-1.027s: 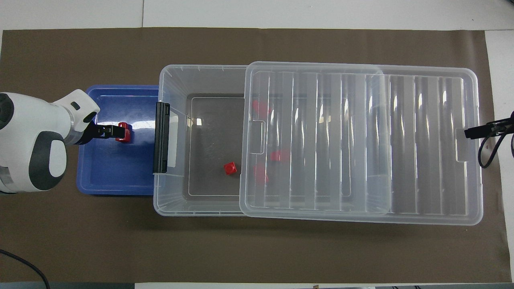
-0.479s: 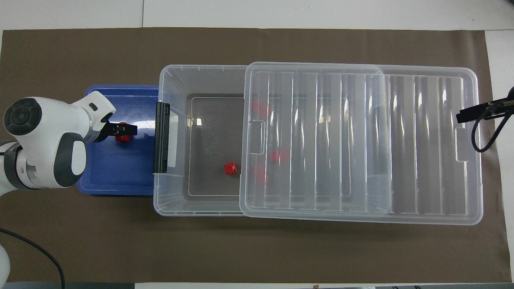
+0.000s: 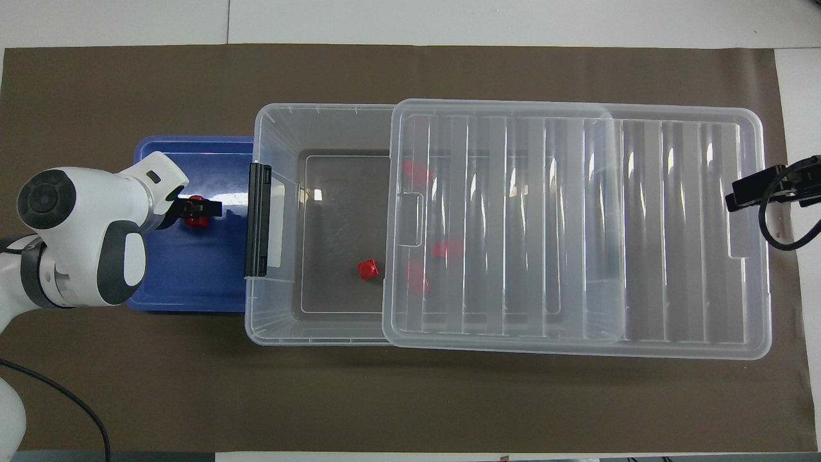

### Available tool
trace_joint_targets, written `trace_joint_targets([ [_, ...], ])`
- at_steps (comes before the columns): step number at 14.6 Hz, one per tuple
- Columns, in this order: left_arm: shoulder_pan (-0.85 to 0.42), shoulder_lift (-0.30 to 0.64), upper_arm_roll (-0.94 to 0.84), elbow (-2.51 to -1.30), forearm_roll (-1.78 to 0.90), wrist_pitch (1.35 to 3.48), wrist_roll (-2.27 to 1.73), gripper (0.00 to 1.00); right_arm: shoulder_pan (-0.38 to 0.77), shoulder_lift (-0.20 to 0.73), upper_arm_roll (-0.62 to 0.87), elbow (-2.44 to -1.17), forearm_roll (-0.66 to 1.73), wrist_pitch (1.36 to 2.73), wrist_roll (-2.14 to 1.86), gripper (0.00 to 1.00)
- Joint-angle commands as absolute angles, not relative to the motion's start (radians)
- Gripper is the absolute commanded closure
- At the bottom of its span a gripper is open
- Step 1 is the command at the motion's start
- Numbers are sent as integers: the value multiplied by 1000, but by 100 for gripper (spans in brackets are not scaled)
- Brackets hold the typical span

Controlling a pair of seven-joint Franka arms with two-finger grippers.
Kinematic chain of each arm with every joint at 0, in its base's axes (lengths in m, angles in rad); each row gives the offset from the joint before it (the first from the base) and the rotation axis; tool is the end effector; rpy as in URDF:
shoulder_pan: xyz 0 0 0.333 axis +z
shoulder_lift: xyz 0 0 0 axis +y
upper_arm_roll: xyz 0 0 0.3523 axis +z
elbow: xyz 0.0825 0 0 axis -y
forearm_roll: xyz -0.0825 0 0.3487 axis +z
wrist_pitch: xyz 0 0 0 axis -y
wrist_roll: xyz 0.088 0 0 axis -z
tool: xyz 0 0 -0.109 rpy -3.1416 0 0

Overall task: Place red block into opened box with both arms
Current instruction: 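Close the left gripper on the red block and lift it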

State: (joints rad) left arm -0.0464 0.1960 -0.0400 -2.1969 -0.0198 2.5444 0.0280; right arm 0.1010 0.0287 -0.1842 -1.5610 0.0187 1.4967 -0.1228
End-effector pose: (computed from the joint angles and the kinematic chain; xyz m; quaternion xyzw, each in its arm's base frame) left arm 0.5488 -0.0466 0.3688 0.9959 -0.0486 0.0754 0.0122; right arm 0.5186 -0.0394 0.6422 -0.9987 -0.0200 0.0453 0.0114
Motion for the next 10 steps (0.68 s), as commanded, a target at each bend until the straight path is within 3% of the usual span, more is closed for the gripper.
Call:
trace_joint_targets([
  [1, -43, 193, -37, -2215, -25, 2576, 43, 94, 94, 11, -175, -1578, 9, 1499, -104, 0],
  [2, -43, 193, -37, -2215, -25, 2576, 41, 100, 94, 11, -175, -1578, 9, 1503, -106, 0],
  [7, -41, 189, -37, -2209, -25, 2542, 41, 100, 94, 12, -176, -1577, 9, 1508, -106, 0],
  [10, -49, 137, -35, -2172, -25, 2435, 40, 100, 94, 14, -184, -1577, 9, 1517, -104, 0],
])
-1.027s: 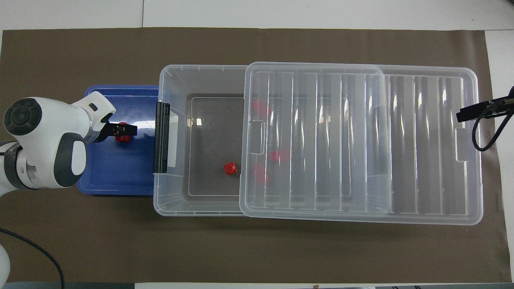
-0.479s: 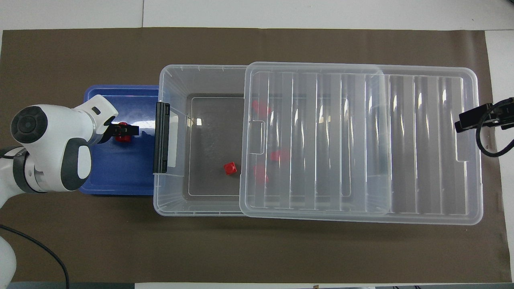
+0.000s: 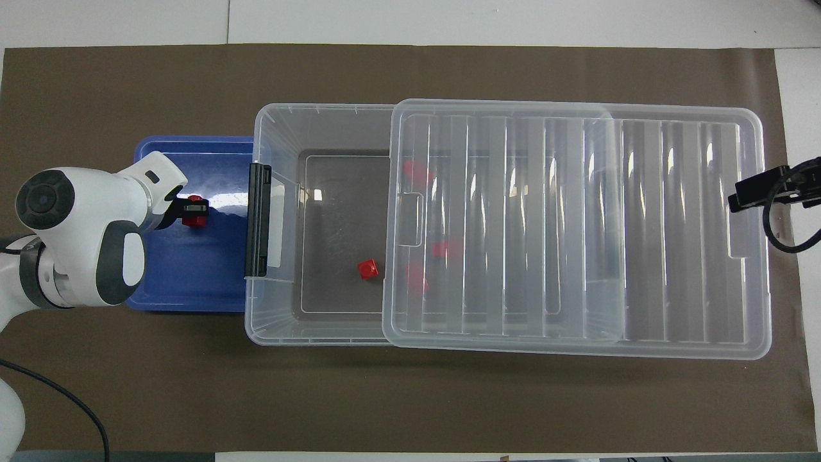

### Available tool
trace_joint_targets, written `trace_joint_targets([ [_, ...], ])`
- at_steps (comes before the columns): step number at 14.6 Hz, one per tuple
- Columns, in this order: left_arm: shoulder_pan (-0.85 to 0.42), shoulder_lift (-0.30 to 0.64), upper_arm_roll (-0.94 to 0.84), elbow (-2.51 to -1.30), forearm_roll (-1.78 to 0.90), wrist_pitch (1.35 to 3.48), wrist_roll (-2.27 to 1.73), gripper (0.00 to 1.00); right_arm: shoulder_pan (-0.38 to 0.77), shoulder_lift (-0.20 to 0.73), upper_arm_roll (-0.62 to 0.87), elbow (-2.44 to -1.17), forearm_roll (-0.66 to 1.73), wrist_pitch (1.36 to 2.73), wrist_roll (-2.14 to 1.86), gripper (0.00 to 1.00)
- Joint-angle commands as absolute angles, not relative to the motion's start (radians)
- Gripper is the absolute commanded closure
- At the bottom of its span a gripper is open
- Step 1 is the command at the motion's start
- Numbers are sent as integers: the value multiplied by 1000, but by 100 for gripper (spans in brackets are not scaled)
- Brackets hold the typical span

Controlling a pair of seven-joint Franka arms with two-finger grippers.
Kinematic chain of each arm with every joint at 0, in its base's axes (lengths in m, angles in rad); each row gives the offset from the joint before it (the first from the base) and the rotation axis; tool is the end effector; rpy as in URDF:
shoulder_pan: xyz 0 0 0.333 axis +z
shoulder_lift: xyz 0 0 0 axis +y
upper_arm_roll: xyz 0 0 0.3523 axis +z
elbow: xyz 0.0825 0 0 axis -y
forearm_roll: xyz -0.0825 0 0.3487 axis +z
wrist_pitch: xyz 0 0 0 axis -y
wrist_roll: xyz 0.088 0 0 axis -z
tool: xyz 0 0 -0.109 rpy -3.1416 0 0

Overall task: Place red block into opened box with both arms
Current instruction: 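Close the left gripper on the red block and lift it, then carry the red block over the open box and lower it inside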

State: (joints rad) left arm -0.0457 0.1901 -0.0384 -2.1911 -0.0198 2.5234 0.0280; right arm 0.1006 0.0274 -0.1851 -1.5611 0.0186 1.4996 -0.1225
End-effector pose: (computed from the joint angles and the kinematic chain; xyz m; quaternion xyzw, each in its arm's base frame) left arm 0.5484 -0.0454 0.3722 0.9963 -0.0476 0.0708 0.0119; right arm 0.5185 -0.0402 0.6431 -0.9988 -0.0192 0.0433 0.0113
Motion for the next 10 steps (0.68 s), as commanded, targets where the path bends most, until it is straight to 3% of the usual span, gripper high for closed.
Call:
trace_joint_targets([
  [1, -51, 111, -35, -2145, -25, 2372, 38, 100, 94, 14, -187, -1577, 9, 1523, -104, 0],
  [7, -61, -38, -81, -1999, -25, 2088, 34, 100, 92, 14, -189, -1577, 9, 1528, -104, 0],
  [10, -92, -41, -132, -1928, -23, 2017, 14, 100, 92, 14, -190, -1577, 9, 1526, -104, 0],
])
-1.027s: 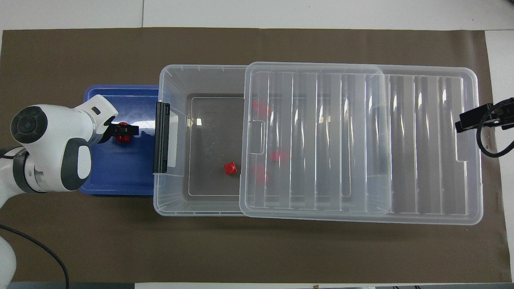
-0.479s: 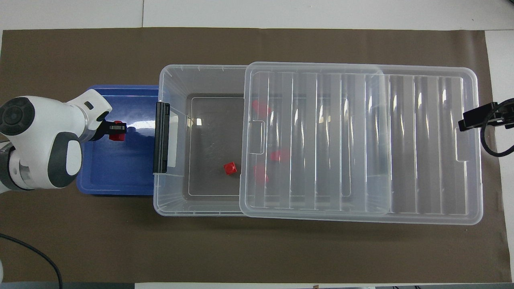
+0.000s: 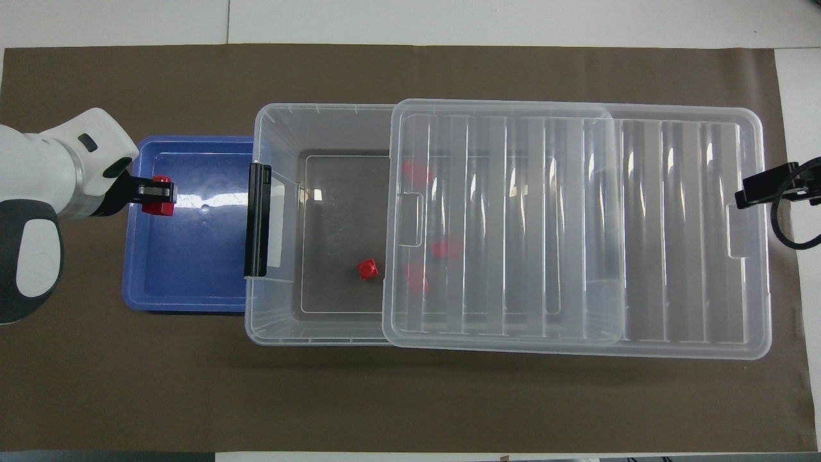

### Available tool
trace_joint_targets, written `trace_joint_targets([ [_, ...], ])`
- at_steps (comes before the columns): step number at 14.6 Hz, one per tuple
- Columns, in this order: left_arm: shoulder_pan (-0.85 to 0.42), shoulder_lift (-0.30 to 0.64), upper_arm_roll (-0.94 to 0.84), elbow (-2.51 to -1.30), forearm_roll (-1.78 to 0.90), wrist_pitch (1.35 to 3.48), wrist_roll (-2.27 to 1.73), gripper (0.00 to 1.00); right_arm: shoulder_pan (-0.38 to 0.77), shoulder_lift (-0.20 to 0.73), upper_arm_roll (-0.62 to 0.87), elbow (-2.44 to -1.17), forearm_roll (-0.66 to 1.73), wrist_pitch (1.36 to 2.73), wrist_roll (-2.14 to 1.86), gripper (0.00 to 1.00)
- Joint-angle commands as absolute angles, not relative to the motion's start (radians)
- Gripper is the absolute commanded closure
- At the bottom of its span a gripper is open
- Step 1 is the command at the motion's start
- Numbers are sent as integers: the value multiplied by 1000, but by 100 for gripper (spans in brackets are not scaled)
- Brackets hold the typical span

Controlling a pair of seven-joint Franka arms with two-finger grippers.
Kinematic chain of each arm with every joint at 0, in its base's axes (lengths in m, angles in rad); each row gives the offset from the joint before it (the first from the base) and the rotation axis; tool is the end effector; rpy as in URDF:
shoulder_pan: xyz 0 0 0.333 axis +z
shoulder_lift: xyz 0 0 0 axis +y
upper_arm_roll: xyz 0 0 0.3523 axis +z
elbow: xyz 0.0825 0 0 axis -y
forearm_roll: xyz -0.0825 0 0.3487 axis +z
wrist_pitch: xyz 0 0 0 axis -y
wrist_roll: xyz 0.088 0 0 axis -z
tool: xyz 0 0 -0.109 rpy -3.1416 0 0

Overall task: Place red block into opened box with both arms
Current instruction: 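Carry the red block over the open box and lower it inside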

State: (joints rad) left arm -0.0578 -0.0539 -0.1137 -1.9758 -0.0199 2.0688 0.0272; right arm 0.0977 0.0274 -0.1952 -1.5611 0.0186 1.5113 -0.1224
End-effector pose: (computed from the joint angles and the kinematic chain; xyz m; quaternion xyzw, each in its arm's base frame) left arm 0.5142 -0.0914 0.5516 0.9928 -0.0950 0.0726 0.0113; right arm 0.5193 -0.0470 0.6440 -0.9992 -0.0126 0.0374 0.0108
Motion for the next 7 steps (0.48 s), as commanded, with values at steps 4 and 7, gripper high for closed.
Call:
trace_joint_targets([
  [4, -250, -35, -135, -1922, 46, 2040, -148, 100, 91, 14, -190, -1577, 9, 1526, -104, 0],
  [7, -330, 7, -135, -1916, 63, 2103, -297, 100, 92, 14, -189, -1577, 9, 1528, -104, 0],
])
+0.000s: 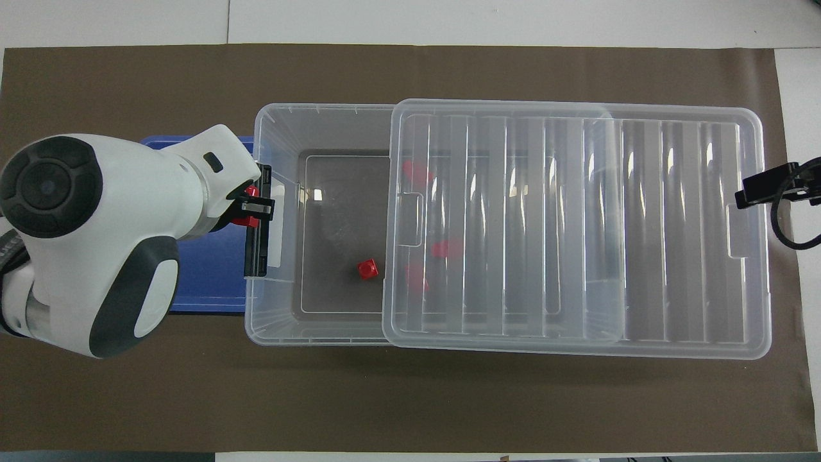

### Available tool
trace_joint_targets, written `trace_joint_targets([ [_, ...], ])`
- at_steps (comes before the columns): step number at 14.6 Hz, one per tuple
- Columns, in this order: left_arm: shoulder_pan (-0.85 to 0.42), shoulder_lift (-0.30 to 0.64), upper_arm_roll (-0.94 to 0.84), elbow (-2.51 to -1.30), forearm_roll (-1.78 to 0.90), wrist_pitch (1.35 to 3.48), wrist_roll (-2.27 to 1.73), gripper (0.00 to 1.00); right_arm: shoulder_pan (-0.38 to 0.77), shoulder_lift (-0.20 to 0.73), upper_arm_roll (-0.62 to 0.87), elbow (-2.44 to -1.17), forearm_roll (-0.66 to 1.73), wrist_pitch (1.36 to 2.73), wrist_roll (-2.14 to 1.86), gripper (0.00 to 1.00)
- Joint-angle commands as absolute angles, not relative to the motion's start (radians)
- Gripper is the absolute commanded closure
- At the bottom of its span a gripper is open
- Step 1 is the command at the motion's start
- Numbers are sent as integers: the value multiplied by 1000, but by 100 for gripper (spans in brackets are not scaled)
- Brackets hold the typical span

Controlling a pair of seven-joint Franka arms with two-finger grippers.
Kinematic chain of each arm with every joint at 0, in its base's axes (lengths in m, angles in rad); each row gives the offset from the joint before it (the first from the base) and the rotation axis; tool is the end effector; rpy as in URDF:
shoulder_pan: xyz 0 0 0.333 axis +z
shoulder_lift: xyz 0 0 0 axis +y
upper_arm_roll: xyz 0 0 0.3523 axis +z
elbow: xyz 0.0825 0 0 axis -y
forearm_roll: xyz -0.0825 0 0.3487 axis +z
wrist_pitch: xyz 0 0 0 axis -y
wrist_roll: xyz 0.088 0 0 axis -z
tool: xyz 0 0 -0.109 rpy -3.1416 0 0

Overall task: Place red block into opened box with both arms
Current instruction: 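Carry the red block over the open box and lower it inside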

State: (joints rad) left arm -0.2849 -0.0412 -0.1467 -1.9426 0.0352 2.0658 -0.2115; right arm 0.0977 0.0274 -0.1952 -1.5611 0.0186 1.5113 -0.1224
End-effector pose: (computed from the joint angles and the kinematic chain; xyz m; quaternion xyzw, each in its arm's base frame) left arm 0.4810 -0.2209 0.5599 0.9896 -0.1166 0.0837 0.0077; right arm 0.5193 -0.0470 0.6440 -0.9992 -0.0126 0.0374 0.0108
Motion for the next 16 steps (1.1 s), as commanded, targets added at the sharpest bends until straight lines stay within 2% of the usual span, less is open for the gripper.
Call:
trace_joint_targets([
  [1, -353, 27, -135, -1917, 63, 2118, -342, 100, 91, 14, -190, -1577, 9, 1528, -104, 0],
  [13, -403, 317, -135, -1922, 64, 2411, -500, 100, 89, 14, -190, -1577, 9, 1526, -104, 0],
  [16, -408, 348, -135, -1927, 64, 2453, -525, 100, 89, 12, -190, -1577, 9, 1526, -104, 0],
])
